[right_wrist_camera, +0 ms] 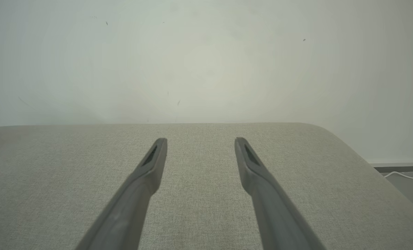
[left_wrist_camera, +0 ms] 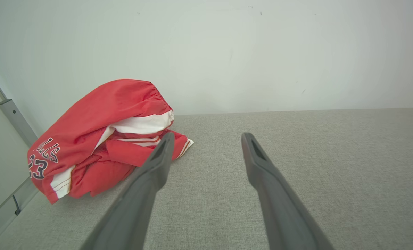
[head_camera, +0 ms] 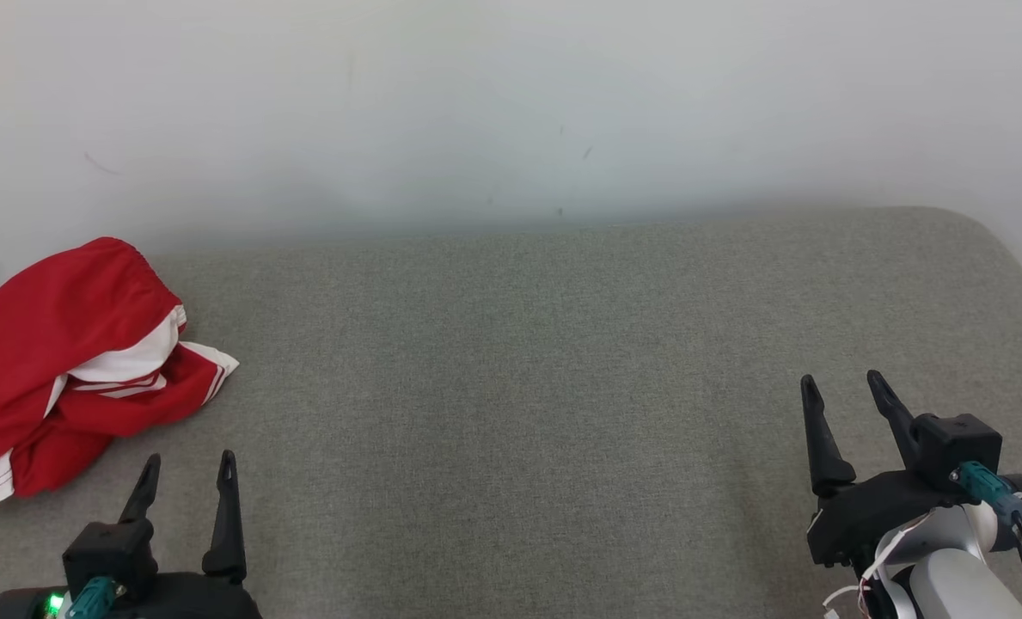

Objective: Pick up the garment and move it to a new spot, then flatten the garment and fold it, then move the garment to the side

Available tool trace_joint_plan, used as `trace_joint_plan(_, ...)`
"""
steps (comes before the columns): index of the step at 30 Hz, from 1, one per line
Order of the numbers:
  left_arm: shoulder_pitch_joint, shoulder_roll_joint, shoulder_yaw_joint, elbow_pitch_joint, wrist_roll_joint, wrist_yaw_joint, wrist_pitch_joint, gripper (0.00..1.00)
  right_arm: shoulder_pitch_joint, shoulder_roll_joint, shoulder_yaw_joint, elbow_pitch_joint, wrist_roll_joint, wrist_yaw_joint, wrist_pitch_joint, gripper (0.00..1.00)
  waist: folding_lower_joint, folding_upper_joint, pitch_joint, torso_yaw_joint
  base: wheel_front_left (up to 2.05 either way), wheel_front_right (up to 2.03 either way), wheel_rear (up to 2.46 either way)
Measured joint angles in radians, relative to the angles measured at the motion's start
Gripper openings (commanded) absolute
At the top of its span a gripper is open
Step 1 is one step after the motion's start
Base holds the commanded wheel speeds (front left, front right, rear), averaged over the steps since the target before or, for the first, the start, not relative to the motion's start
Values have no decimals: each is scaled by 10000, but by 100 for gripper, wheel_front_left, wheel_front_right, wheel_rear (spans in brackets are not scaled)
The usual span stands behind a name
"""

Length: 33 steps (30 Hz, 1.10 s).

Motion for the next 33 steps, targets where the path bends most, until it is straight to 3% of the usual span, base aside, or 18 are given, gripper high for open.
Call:
trace_joint_plan(17, 70, -10, -50, -151, 278, 2, 389, 100, 263, 31, -165, -203, 25, 0, 194, 100, 0, 1, 48, 664, 0, 0, 0)
trace_joint_plan(33, 75, -67, 205, -203, 320, 2, 639, 100, 276, 121, 33, -140, 111, 15, 456, 100, 0, 0, -27, 2541, 0, 0, 0)
